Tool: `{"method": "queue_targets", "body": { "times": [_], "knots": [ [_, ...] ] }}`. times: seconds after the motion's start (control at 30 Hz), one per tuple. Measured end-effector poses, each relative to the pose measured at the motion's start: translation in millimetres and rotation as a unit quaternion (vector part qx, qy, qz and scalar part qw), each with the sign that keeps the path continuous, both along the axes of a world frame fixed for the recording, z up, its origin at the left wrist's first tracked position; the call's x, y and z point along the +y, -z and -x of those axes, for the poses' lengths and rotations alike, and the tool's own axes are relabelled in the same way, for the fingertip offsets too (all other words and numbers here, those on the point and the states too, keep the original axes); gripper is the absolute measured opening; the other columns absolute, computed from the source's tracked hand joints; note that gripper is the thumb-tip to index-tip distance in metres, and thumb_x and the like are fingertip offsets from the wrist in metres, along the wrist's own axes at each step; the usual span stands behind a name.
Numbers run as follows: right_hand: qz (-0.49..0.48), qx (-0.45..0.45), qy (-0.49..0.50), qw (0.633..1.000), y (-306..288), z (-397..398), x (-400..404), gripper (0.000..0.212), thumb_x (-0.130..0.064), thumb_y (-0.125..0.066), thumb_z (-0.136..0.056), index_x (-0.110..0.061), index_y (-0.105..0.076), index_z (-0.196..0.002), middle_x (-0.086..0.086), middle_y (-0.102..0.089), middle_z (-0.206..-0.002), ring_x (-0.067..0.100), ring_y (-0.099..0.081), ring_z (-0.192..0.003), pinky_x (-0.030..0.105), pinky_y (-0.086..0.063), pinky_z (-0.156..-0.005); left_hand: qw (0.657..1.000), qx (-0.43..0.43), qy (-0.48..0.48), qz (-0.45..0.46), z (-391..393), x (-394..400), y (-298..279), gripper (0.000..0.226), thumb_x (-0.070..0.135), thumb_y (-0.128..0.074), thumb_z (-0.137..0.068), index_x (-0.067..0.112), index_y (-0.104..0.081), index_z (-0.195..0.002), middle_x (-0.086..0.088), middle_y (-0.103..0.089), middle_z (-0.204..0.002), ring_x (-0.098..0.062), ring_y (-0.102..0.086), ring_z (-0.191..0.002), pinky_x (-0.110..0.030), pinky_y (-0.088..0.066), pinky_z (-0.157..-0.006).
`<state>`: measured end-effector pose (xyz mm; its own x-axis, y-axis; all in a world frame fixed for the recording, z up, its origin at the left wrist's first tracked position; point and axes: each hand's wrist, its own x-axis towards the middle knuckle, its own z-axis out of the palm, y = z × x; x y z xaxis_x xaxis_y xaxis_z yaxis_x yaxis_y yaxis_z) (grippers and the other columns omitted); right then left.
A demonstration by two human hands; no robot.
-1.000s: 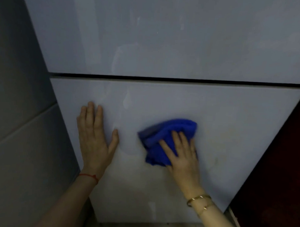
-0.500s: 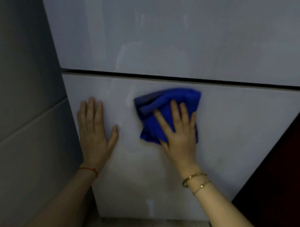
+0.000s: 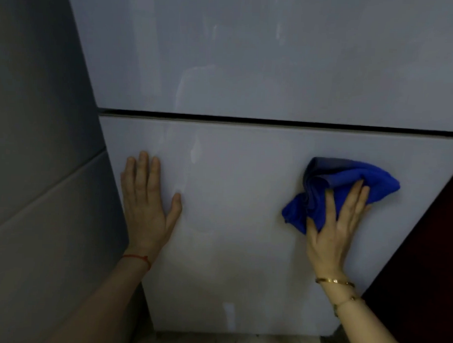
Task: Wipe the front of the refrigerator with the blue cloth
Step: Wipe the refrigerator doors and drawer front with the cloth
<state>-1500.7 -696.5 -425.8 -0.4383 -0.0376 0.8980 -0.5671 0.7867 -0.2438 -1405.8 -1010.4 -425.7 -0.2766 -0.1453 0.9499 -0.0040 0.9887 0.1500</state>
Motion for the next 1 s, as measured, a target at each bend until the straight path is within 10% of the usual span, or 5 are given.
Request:
{"method": "queue_targets", "body": {
  "times": [0.27,0.5,0.63,0.77,1.0],
  "knots": [
    [0.016,-0.129,0.058,0.990,120.3,-19.3,19.8,0.048,-0.020,-0.049,-0.080,-0.003,-0.037,-0.123,-0.004,0.023,-0.157,0.019,0.016,-0.147,0.038,-0.004,-0.119,1.000,0.003,-0.004,-0.017,-0.8,2.5,-0.2,0.066,0.036,-0.041,-0.100,0.004,-0.019,-0.154,-0.003,-0.010,-0.165,-0.018,0.004,-0.155,-0.045,-0.004,-0.127],
    [0.042,-0.015,0.010,0.999,11.4,-2.8,-2.5,0.058,-0.029,-0.049,-0.089,-0.018,-0.029,-0.142,0.018,-0.001,-0.155,0.026,0.010,-0.147,0.054,-0.001,-0.120,1.000,0.013,-0.011,-0.024,-0.8,6.4,-2.8,0.066,0.039,-0.037,-0.100,-0.002,-0.023,-0.151,-0.018,-0.018,-0.159,-0.015,0.005,-0.155,-0.043,-0.003,-0.128],
    [-0.118,0.074,0.007,0.990,16.2,-3.3,-16.6,0.070,-0.029,-0.050,-0.080,-0.030,-0.022,-0.144,0.002,0.011,-0.160,0.025,0.008,-0.148,0.047,0.006,-0.120,0.999,0.018,-0.019,-0.020,1.2,5.7,-1.4,0.067,0.037,-0.038,-0.099,-0.002,-0.022,-0.151,-0.020,-0.018,-0.159,-0.017,0.003,-0.155,-0.045,-0.003,-0.127],
    [-0.285,0.094,-0.001,0.954,71.2,-4.0,4.1,0.080,-0.023,-0.068,-0.070,-0.030,-0.031,-0.141,0.013,-0.031,-0.144,0.034,-0.023,-0.136,0.048,-0.003,-0.116,0.999,0.018,-0.017,-0.020,0.2,4.2,-1.5,0.066,0.038,-0.038,-0.100,0.001,-0.021,-0.152,-0.019,-0.018,-0.159,-0.019,0.002,-0.155,-0.045,-0.004,-0.127],
    [-0.115,0.074,0.012,0.991,13.5,0.4,-1.5,0.063,-0.019,-0.070,-0.075,-0.014,-0.041,-0.131,0.021,-0.021,-0.146,0.032,-0.002,-0.147,0.043,0.008,-0.121,0.999,0.006,-0.027,-0.026,-0.2,4.5,-3.2,0.066,0.041,-0.034,-0.101,0.003,-0.019,-0.152,-0.017,-0.017,-0.160,-0.015,0.006,-0.155,-0.040,0.000,-0.128]
  ]
}}
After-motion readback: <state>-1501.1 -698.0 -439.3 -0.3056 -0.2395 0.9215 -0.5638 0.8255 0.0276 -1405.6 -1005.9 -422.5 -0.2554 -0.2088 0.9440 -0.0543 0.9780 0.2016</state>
